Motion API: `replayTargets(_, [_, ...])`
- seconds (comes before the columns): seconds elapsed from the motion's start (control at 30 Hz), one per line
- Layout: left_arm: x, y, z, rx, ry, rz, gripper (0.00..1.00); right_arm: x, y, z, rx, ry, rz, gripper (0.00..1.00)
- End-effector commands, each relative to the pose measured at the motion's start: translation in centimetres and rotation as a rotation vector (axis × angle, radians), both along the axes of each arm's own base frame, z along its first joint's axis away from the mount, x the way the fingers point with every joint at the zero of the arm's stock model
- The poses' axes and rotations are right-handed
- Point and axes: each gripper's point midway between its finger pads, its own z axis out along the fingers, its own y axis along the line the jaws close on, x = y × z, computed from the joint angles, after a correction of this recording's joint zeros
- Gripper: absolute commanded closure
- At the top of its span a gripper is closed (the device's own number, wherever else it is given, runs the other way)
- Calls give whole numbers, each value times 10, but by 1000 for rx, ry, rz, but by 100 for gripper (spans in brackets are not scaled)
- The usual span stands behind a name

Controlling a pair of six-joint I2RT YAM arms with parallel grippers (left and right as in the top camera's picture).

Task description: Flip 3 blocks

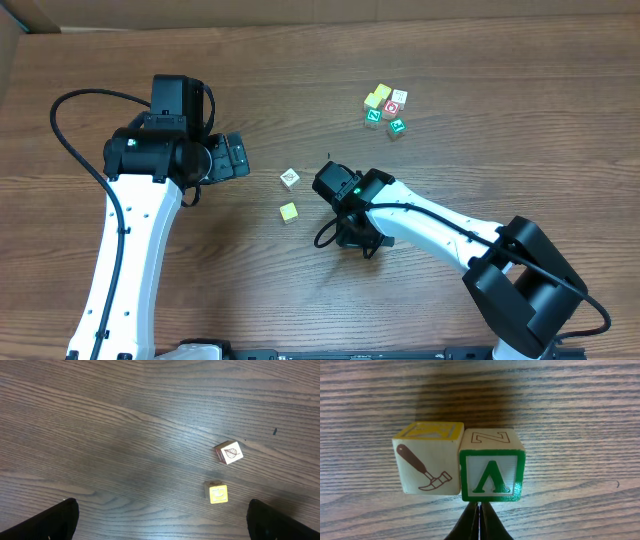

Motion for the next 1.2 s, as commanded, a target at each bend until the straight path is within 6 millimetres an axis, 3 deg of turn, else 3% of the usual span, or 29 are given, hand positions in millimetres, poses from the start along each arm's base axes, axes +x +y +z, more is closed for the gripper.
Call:
replayTargets(0.0, [2,2,2,6,-11,16,0,0,-3,7,-4,-19,-5,95])
replayTargets(0.8, [2,2,2,6,-11,16,0,6,-4,7,-17,-54,-4,95])
replayTargets(0.97, [2,2,2,6,-11,16,0,-1,-1,7,5,-15,17,96])
replayTargets(1.17, [2,2,2,6,-11,16,0,2,-4,25,48,33,44,96])
